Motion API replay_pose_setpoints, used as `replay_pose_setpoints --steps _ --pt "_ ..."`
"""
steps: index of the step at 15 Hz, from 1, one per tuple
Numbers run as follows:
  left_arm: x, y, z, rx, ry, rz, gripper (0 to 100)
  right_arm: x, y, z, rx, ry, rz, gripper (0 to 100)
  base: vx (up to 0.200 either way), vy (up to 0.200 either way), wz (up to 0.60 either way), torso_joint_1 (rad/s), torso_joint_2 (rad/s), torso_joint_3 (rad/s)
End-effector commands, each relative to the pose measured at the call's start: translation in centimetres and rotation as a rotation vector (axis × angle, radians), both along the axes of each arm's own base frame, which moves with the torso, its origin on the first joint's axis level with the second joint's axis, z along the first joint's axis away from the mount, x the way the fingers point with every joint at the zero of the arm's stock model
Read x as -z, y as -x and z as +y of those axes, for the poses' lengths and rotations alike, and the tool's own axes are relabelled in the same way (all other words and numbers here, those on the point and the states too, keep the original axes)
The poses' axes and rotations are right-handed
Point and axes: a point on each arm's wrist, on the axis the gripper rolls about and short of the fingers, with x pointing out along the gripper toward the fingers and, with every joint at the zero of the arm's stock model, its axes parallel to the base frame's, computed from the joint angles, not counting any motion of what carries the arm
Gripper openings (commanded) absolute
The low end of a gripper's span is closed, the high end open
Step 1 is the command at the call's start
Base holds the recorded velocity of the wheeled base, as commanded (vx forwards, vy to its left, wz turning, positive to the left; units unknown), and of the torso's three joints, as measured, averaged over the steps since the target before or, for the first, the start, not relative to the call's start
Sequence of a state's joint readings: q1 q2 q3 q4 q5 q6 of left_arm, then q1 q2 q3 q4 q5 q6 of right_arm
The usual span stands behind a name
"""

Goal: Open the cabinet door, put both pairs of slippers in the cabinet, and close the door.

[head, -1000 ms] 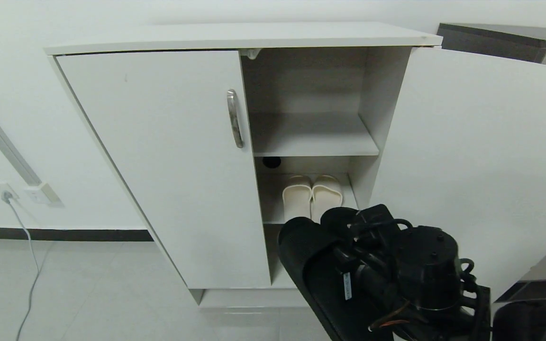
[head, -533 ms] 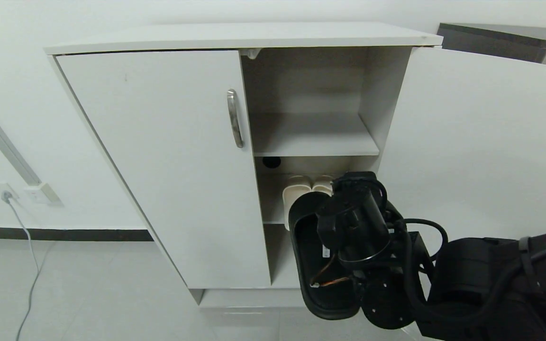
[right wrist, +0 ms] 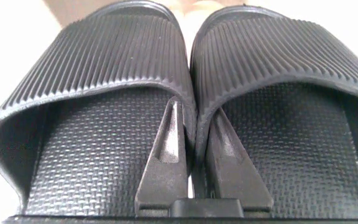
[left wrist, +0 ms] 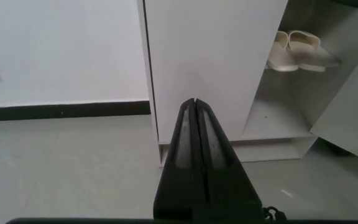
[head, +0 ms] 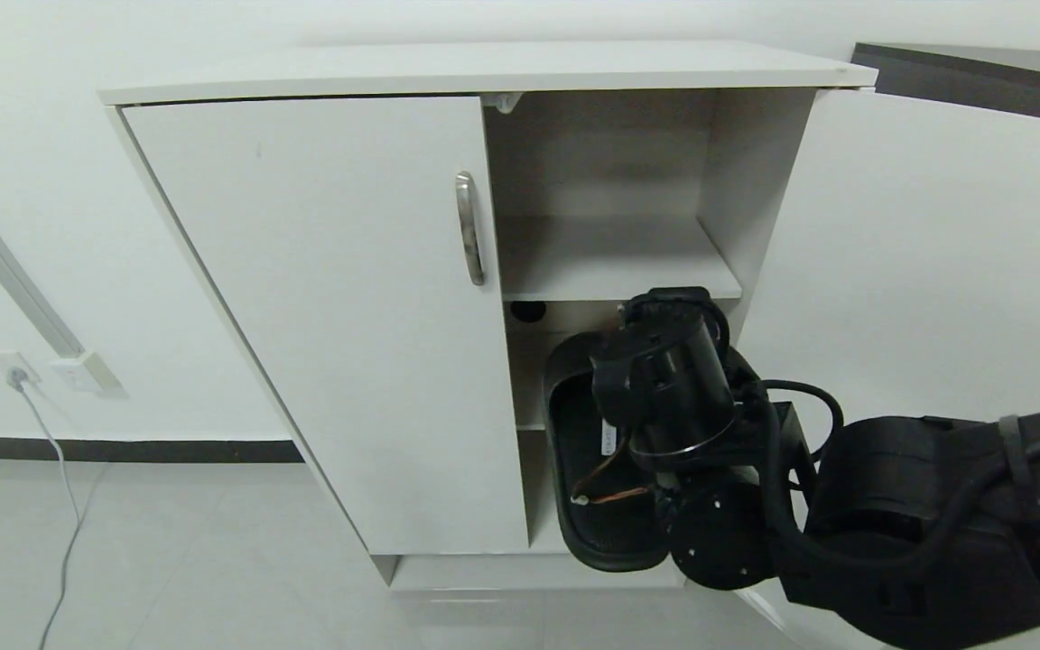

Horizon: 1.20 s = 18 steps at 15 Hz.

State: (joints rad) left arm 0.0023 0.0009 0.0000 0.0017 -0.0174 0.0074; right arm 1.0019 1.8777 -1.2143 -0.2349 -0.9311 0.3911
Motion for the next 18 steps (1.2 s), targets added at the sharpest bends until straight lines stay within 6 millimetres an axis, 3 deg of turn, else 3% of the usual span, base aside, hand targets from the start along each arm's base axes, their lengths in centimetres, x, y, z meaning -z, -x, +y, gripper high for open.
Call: replay_pose_setpoints --steps 1,6,18 --pt "0.0 0.0 0.0 0.0 0.0 0.001 0 -1.3 -0.2 0.3 -0.008 -0.013 -0.028 0 0.0 0.0 0.0 0.0 0.0 0.0" --pt "0.0 0.0 0.0 0.0 -0.003 0.0 0 -2.3 -2.6 0.1 0.031 0.02 -0.069 0 0.0 0.0 0.0 0.0 0.0 0.0" --pt "0.0 0.0 0.0 -0.001 0.001 -0.001 0 -3.5 -2.6 -0.1 0.032 -0.016 -0.101 0 0.0 0.0 0.0 0.0 0.0 0.0"
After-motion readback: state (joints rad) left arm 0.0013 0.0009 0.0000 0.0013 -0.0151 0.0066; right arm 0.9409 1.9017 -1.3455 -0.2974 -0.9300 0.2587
